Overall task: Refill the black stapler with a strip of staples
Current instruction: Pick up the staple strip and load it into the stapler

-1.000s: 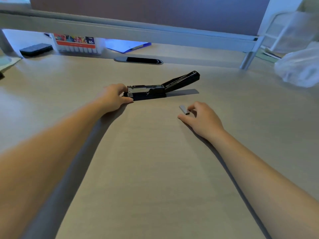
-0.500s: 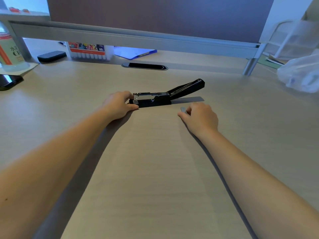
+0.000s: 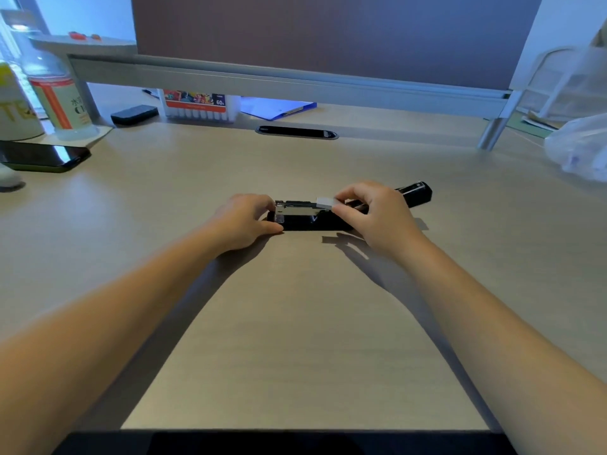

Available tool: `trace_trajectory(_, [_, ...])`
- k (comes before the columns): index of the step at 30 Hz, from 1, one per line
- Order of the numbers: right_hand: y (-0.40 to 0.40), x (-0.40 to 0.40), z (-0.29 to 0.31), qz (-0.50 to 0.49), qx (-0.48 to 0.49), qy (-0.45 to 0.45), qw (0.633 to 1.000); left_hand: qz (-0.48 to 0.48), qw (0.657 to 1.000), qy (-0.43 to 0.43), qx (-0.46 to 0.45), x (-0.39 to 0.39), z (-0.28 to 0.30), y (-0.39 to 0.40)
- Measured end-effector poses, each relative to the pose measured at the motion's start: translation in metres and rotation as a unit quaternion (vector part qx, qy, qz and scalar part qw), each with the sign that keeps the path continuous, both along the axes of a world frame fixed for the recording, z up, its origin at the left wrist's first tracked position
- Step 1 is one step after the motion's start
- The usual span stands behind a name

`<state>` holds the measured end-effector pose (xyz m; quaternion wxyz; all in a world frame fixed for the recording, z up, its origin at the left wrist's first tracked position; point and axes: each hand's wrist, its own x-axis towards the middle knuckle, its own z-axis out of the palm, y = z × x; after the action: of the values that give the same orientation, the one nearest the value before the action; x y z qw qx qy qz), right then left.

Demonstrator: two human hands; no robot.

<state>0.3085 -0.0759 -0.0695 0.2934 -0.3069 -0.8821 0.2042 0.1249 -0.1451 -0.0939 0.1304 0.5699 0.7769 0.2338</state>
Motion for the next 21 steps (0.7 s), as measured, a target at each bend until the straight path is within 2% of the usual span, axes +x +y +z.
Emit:
trace_trajectory(3, [-0.009,-0.011,0.001,0.012,0.023,-0.024,0.999,-0.012,1.000,-0.009,0.001,0.007,0.000,-0.014])
trace_trajectory(10, [-0.018,-0.022,-0.002,0.024,-0.021,-0.037,0.999,-0.041,0.999,0.009,0.018,0.012,-0.004,-0.033])
trace_trajectory(21, [-0.019,-0.020,-0.008,0.034,-0.007,-0.065,0.997,-0.046,0.998,0.017,0.033,0.010,-0.008,-0.031])
